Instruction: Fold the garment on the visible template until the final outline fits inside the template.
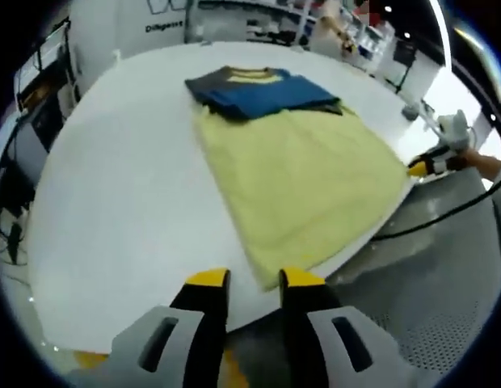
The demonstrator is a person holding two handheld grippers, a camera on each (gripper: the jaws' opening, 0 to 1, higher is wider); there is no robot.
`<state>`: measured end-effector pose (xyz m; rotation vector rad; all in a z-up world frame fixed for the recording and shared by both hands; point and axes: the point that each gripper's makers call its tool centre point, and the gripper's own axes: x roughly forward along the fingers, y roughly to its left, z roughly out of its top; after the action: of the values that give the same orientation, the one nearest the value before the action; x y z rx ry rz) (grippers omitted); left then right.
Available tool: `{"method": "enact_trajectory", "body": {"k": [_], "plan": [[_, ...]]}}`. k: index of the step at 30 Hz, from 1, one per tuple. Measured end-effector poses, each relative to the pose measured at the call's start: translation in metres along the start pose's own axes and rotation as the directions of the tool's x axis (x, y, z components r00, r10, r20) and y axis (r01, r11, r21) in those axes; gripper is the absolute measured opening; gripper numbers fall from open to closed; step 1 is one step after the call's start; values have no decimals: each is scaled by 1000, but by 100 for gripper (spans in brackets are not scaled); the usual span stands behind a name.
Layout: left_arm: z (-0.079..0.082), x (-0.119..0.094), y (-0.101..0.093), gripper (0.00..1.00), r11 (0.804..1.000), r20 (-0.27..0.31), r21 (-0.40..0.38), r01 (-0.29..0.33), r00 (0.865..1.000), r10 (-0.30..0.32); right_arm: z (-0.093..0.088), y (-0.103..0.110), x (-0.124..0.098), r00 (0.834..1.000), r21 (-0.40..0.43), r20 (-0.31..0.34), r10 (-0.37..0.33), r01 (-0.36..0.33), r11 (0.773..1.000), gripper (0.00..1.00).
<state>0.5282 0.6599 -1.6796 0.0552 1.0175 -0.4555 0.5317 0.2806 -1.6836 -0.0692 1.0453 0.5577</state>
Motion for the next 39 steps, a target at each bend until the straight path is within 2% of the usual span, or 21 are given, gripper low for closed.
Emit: {"method": "enact_trajectory", "body": {"k": [2,5,6,8,11,12,19,22,26,28,33,37,39], "plan": [[-3,2,-4,17,1000,-21,25,-4,1000,5,0,1,0,1000,-2,-5,8,-8,1000,3],[0,3,4,12,999,-4,30,-22,1000,22,1,-1,3,1000,-33,-4,3,-3,999,0],[1,3,5,9,999,4,24,-22,1000,22,1,-1,4,1000,-35,-6,6,-6,999,0],[2,5,1,7,999,24,-39,-6,1000,7,1,-1,4,1000,-46,-11,10,-10,999,0],[-1,4,-4,4,1000,-4,-15,0,1000,0,2,1,3,1000,-41,-14,16,-16,999,0],[-2,4,-5,3,1000,-16,22,-8,1000,8,3,1,3,1000,-34,-11,17,-18,999,0],[0,2,-4,0,998,-9,67,-21,1000,22,7,6,-1,999,-19,8,46,-46,999,0],[3,0,-3,0,998,5,51,-23,1000,22,10,9,-4,999,-18,13,53,-53,998,0],[5,-5,-3,0,1000,14,-10,-5,1000,5,12,10,-7,998,-12,22,64,-64,998,0],[8,-9,-7,0,1000,22,-11,5,1000,-5,15,13,-10,996,-21,60,68,-67,998,0],[19,-21,-9,0,1000,34,-21,21,999,-21,15,16,-14,994,-36,70,79,-76,996,0],[35,-36,-13,0,999,73,-30,32,997,-30,25,18,-24,991,-48,85,102,-98,994,0],[39,-43,-17,0,999,77,-14,38,996,-37,32,24,-32,988,-17,88,128,-127,992,0]]}}
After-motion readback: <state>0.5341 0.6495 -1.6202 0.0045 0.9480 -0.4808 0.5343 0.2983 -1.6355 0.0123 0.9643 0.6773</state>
